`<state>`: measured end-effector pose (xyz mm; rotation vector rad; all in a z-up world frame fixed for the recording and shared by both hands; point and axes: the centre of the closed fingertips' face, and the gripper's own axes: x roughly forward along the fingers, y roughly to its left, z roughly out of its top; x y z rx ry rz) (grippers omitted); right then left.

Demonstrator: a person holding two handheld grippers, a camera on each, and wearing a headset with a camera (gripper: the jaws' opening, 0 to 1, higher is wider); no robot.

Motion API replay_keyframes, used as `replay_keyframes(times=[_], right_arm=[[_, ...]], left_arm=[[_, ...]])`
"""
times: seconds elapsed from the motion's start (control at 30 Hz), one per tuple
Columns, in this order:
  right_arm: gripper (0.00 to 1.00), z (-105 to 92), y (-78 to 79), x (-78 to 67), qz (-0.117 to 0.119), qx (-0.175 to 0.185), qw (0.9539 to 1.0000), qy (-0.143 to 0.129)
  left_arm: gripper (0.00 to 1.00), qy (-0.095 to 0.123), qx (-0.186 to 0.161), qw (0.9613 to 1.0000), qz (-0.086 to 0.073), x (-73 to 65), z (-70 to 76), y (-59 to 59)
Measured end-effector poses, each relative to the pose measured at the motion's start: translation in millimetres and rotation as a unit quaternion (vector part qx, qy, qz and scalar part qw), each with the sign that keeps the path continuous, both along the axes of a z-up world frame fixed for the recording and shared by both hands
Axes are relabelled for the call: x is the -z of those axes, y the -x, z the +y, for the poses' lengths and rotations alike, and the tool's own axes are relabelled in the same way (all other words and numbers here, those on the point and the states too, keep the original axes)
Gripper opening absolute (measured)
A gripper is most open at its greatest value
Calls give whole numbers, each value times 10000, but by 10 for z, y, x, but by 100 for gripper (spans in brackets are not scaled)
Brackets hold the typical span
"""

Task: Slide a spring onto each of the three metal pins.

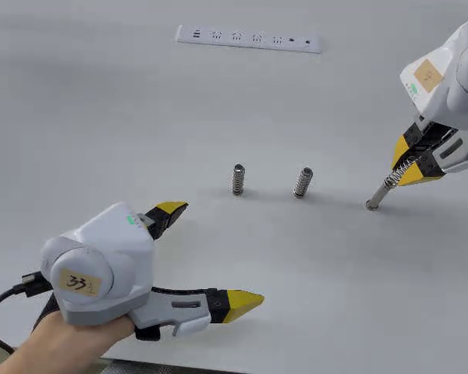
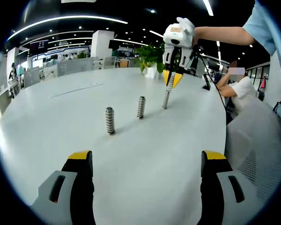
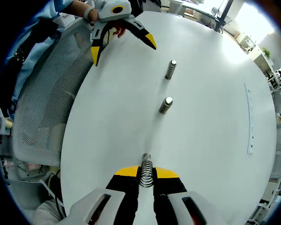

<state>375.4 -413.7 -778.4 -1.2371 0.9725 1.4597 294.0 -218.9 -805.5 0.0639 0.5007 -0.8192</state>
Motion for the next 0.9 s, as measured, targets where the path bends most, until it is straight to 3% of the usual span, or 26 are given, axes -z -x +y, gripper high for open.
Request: replay_keyframes(times=[0.9], right_arm=[[8,21,-15,292,127,7,9998,127]], left_arm=[[93,-10,-45,10000,56,43,60,-17]])
